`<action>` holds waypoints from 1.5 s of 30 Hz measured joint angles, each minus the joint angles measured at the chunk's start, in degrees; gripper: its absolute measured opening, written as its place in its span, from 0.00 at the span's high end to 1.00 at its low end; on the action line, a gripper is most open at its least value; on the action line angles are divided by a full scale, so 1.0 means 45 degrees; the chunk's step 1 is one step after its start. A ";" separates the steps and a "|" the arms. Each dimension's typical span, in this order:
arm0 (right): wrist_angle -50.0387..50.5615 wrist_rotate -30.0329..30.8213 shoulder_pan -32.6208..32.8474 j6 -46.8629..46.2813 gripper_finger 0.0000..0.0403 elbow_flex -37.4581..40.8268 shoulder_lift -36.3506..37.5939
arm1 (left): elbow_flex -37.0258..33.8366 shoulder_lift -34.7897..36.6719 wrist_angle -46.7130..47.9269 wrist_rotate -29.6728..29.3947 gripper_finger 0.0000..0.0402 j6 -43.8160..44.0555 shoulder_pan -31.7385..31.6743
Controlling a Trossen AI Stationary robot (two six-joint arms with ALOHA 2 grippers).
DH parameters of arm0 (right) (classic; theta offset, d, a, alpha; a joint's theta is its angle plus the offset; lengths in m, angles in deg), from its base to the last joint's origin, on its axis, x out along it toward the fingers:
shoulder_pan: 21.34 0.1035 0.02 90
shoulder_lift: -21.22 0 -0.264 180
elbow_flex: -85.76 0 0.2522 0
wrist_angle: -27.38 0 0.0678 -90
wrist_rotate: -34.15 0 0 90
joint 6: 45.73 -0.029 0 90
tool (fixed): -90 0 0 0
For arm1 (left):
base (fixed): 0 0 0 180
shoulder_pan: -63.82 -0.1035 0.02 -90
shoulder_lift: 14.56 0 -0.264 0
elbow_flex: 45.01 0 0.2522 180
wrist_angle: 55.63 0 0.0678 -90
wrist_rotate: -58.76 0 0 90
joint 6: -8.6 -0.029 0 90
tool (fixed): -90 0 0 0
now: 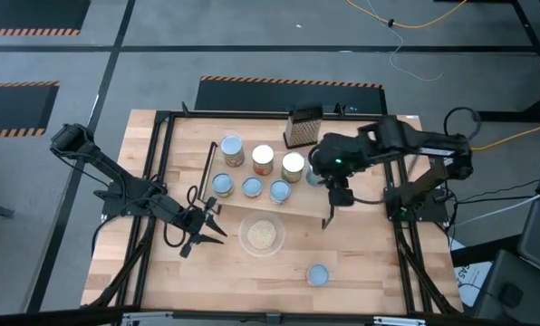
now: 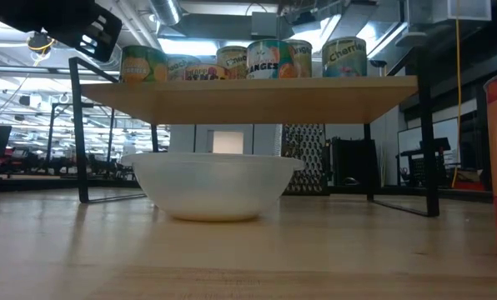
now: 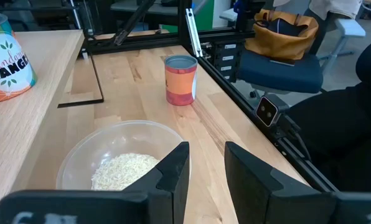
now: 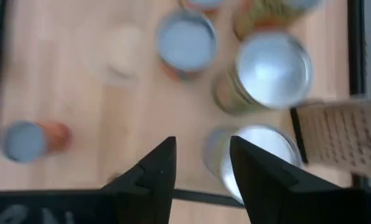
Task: Pick and place cans onto a shelf
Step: Put the canned fruits on the shelf
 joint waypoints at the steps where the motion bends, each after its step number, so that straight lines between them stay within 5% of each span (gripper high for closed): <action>1: -0.0053 -0.0043 0.0240 -0.0321 0.62 -0.0301 0.0017 | 0.0000 0.0000 0.0000 0.0000 0.77 0.0000 0.0000; 10: -0.0816 -0.1280 0.3223 -0.4611 0.62 -0.0265 -0.0012 | 0.0000 0.0000 0.0000 0.0000 0.77 0.0000 0.0000; 21: -0.4833 -0.1630 0.6855 -0.7922 0.62 0.3391 -0.0058 | 0.0000 0.0000 0.0000 0.0000 0.77 0.0000 0.0000; 31: -1.0373 -0.1209 0.8684 -0.6878 0.63 0.7298 -0.0063 | 0.0000 0.0000 0.0000 0.0000 0.77 0.0000 0.0000; 45: -1.1710 0.0108 0.8937 -0.3924 0.65 1.0084 -0.0063 | 0.0000 0.0000 0.0000 0.0000 0.77 0.0000 0.0000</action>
